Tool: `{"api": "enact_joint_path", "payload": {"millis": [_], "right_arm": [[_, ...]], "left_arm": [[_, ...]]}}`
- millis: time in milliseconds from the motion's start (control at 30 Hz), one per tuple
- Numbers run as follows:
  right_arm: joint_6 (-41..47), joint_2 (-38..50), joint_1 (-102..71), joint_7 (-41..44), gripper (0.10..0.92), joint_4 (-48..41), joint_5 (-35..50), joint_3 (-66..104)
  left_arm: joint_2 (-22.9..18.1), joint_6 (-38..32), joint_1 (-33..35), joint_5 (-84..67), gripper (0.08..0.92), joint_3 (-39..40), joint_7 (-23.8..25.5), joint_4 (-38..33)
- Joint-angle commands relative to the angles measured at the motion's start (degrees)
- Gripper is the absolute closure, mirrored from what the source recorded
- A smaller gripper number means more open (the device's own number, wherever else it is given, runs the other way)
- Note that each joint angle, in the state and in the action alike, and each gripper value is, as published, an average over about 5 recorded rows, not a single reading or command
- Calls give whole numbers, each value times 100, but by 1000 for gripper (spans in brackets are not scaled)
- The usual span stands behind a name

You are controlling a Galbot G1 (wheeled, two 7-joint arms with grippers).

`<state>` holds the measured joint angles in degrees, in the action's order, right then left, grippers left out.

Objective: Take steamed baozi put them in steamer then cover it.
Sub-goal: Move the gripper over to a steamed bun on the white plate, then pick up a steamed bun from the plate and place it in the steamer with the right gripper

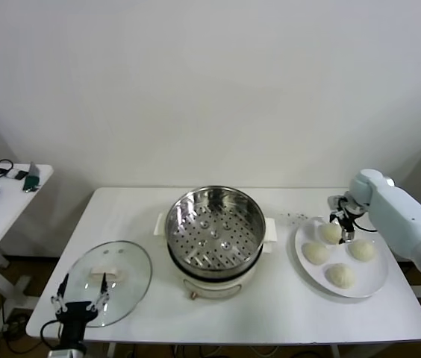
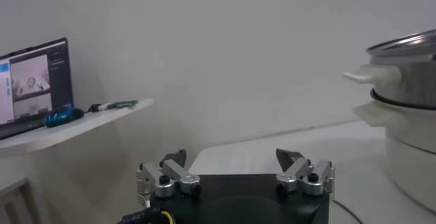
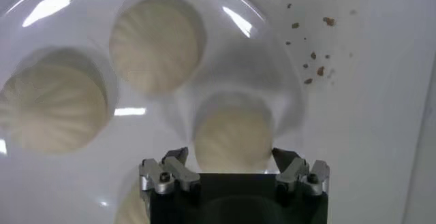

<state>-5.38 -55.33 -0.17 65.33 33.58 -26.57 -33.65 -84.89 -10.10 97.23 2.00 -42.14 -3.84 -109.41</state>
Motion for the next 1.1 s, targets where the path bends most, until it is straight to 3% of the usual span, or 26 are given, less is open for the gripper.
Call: {"api": "enact_joint_path", "payload": {"millis": [33, 367, 700, 1100], "right_arm": [[-42, -84, 4, 3, 208, -122, -119, 41], [-78, -133, -10, -18, 290, -155, -171, 136], [-173, -56, 125, -10, 304, 64, -79, 85], [-258, 344, 2165, 194, 296, 1770, 1342, -2375]], "left_arm": [[6, -12, 16, -11, 177, -4, -18, 26], [0, -40, 48, -20, 177, 2, -38, 36], [-8, -98, 131, -40, 177, -16, -65, 30], [-1, -174, 293, -140, 177, -47, -65, -69]]}}
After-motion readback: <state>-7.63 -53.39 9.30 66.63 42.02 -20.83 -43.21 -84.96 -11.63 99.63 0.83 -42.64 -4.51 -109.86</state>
